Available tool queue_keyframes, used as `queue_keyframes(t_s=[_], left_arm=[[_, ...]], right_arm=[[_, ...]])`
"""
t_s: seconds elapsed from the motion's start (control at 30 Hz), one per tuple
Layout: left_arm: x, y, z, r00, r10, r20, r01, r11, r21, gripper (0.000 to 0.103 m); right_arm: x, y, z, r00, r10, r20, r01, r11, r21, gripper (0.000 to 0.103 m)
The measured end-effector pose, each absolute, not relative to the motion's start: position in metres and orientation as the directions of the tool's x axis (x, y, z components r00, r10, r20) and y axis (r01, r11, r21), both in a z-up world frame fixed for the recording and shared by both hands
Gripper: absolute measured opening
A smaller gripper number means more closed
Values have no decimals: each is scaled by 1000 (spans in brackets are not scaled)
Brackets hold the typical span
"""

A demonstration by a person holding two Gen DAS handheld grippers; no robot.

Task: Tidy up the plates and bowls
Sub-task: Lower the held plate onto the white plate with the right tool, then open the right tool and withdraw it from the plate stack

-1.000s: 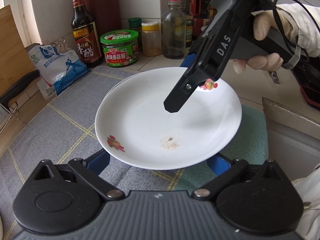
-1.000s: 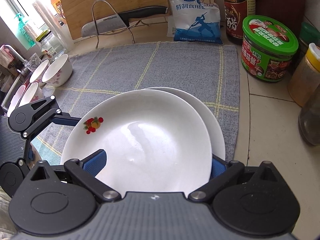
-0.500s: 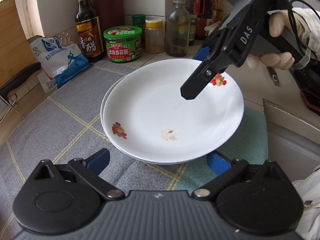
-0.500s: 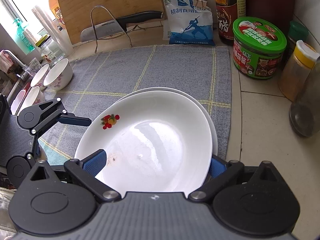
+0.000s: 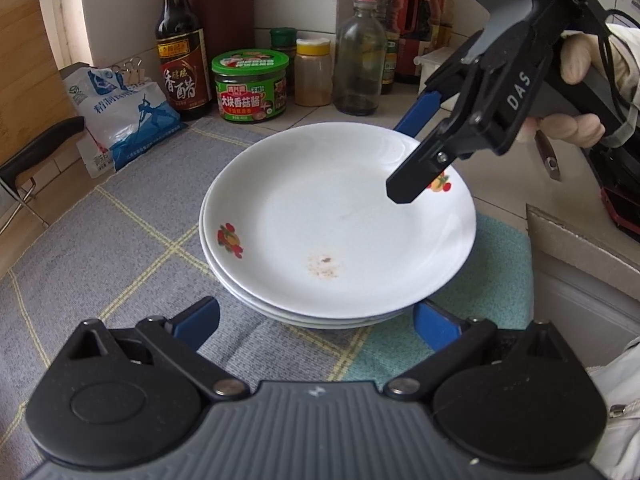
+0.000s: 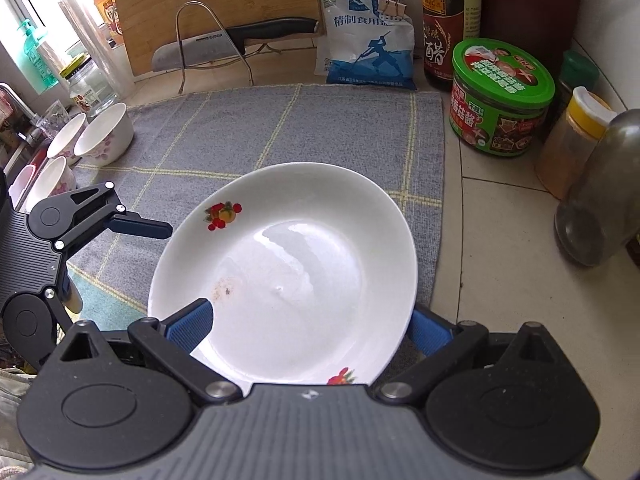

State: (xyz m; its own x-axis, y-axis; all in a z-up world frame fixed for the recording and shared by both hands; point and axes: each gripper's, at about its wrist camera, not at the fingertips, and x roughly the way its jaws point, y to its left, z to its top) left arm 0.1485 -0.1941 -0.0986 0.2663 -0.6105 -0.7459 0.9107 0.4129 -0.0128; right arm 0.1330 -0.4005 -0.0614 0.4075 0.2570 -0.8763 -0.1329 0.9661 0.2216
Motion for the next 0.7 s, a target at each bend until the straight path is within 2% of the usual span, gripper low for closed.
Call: queue_keyframes(t_s=[0.23,0.43,0.7], left_arm=[[145,-188,-90,301,-622,-723,888,460,-26,102],[149,-157,-67,455,-591,-666,767,640,-44,102],[153,-72,-49,683,-341,-646,421,906,-34,102]], right_arm=[[129,-391,-48,455,220,-863,-198,970,142,103],[132,-359,-27,577,180,-796,-295,956,3,103],[165,-295,-15,601,357,-715,-526,850,-19,103]])
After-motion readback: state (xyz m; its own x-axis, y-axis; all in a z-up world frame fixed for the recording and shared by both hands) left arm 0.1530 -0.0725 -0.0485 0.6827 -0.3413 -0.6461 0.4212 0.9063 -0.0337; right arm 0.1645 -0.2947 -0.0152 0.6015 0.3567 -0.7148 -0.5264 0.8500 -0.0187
